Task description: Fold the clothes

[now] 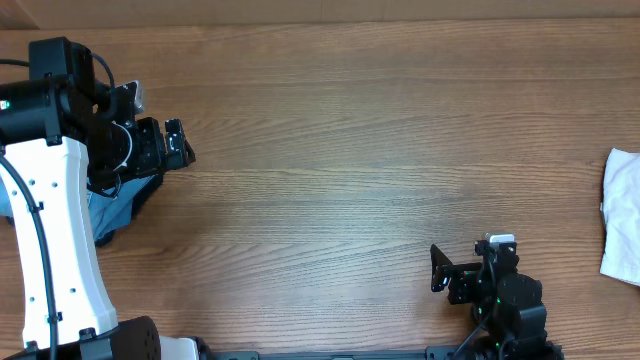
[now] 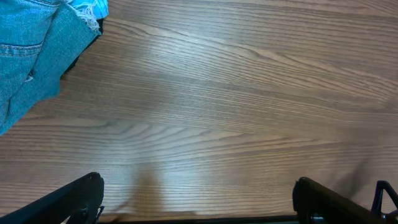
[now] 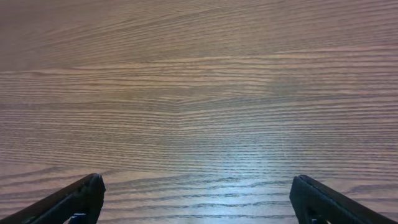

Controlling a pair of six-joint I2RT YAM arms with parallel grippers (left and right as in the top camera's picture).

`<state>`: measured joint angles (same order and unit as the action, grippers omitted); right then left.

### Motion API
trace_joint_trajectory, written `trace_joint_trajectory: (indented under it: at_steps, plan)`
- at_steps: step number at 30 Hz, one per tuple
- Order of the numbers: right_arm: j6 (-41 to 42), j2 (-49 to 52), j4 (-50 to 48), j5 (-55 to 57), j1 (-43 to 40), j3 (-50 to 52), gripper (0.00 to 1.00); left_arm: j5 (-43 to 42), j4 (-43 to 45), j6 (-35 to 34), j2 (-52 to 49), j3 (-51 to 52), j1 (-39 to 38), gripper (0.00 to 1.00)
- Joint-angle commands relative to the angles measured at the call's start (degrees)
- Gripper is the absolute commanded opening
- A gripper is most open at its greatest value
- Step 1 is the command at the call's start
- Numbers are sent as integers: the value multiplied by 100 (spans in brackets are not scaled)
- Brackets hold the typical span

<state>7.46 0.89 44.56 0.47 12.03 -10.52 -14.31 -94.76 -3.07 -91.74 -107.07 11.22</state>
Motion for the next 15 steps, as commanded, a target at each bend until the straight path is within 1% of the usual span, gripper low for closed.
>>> trace_joint_trajectory:
  at_steps: [1,4,7,9,11,12,13,15]
  plan:
    - [-2,-66,-35,33,-22,61,100,-28,-7,-81,-9,13,-42,100]
    - [-2,-66,-35,33,-22,61,100,-7,37,-81,13,13,-31,100]
    - [-2,-66,-35,33,-22,61,100,-9,76,-81,428,15,-400,100]
    - [-2,-66,-35,33,-22,61,100,149,175,-59,957,48,-938,100]
    - [-4,-66,-35,33,-22,61,100,647,450,-4,1766,297,-1672,100]
    - [-2,-66,-35,33,-22,61,100,1082,1099,-4,2380,699,-1797,100]
    - [-2,-66,-35,33,-22,61,100,1298,1744,107,2804,1141,-1773,100]
    - [-2,-66,-35,33,-22,61,100,1451,2820,358,3547,2133,-1641,100]
